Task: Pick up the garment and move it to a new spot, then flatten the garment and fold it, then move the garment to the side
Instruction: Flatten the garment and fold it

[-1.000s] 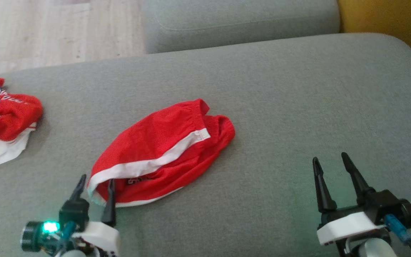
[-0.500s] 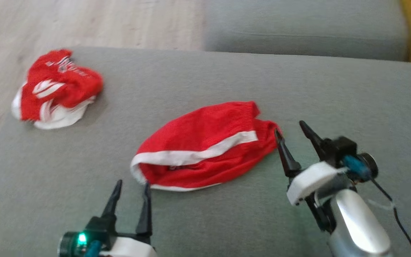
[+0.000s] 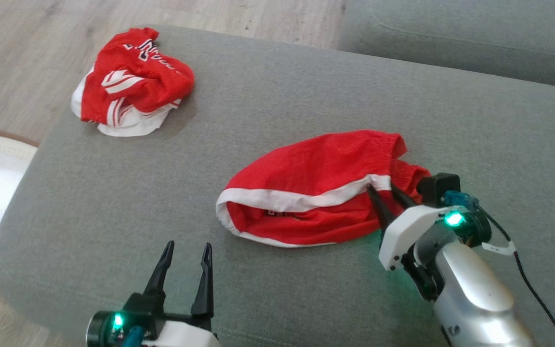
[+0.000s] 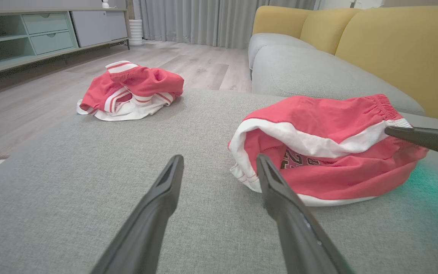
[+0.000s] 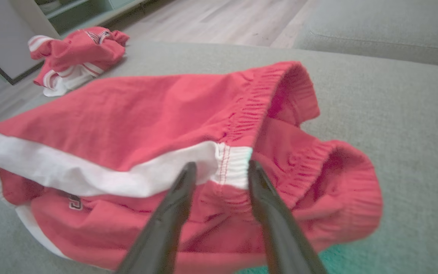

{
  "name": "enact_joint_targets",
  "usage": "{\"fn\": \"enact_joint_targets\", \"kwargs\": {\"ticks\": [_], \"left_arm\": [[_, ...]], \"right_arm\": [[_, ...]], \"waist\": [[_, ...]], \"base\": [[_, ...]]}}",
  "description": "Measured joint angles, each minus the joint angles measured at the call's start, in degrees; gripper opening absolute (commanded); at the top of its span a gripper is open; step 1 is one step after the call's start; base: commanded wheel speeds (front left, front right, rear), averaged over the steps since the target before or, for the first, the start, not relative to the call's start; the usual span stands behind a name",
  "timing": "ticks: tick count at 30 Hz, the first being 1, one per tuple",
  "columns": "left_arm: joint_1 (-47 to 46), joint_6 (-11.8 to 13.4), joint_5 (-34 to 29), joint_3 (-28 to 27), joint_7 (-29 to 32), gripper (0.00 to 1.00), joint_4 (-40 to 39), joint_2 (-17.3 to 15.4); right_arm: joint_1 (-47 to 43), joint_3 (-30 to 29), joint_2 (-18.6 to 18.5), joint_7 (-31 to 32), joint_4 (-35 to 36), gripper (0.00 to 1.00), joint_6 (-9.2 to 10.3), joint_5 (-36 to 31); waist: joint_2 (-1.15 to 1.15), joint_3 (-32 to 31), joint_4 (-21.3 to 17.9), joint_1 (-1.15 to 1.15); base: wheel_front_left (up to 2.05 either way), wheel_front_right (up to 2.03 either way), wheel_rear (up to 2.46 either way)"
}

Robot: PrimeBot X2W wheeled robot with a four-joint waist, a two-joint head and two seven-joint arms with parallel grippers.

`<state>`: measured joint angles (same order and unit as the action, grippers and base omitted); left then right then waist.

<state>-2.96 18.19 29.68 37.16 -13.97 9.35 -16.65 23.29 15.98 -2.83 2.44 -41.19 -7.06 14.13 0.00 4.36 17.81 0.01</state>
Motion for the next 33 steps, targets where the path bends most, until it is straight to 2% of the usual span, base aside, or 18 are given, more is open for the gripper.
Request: {"fn": "enact_joint_targets", "kwargs": {"ticks": [1, 10, 14, 20, 26, 30, 31, 32, 33], "left_arm": [[0.0, 0.05, 0.0, -0.16, -0.08, 1.0, -0.03, 0.03], [0.03, 0.03, -0.42, -1.92, -0.26, 1.0, -0.25, 0.71], [0.1, -0.04, -0.43, -2.11, -0.31, 1.0, -0.25, 0.83], [1.09, -0.55, -0.53, -2.43, -0.32, 1.0, -0.14, 1.1], [1.0, -1.14, -1.02, -3.16, -0.32, 1.0, 0.19, 1.64], [1.0, -2.1, -1.12, -3.61, -0.32, 1.0, 1.24, 2.22], [1.0, -2.14, -1.12, -3.66, -0.32, 1.0, 1.42, 2.4], [1.0, -2.18, -1.12, -3.72, -0.32, 1.0, 1.58, 2.57], [1.01, -2.52, -1.13, -3.76, -0.32, 1.0, 1.66, 2.68]], "right_arm": [[0.44, 0.52, 0.0, -0.41, -0.34, 0.0, 0.0, 0.73], [1.83, 0.19, -0.04, -4.66, 0.3, 0.0, 0.0, 4.39], [-0.79, -3.71, -0.04, -4.89, 3.27, 0.0, 0.0, 4.82], [-10.22, -9.85, -0.02, -3.37, 9.33, 0.0, 0.0, 2.96], [-13.19, -14.25, 0.07, -1.36, 14.82, 0.0, 0.0, 0.76], [-15.5, -15.21, 0.11, -0.74, 17.15, 0.0, 0.0, 0.41], [-16.23, -15.27, 0.16, -0.75, 17.6, 0.37, 0.0, 0.37], [-16.9, -15.3, 0.16, -0.77, 17.95, 0.84, 0.0, 0.05], [-17.56, -15.33, 0.18, -1.02, 18.34, 0.84, 0.0, -0.29]], "waist": [[0.0, 0.08, -0.27, 0.0], [0.0, 0.32, -4.8, 0.0], [0.0, -0.01, -7.21, -0.01], [0.0, -0.07, -10.0, -0.01], [0.0, 0.9, -10.74, -0.01], [0.0, 0.92, -10.66, -0.01], [0.0, 0.81, -10.67, -0.01], [0.0, 0.63, -10.69, -0.01], [0.0, 0.39, -10.72, -0.01]], "base": [[0.0, 0.0, 0.0], [0.0, 0.0, 0.0], [0.0, 0.0, 0.0], [0.0, 0.0, 0.0], [0.0, 0.0, 0.0], [0.0, 0.0, 0.0], [0.0, 0.0, 0.0], [0.0, 0.0, 0.0], [0.0, 0.0, 0.0]]}}
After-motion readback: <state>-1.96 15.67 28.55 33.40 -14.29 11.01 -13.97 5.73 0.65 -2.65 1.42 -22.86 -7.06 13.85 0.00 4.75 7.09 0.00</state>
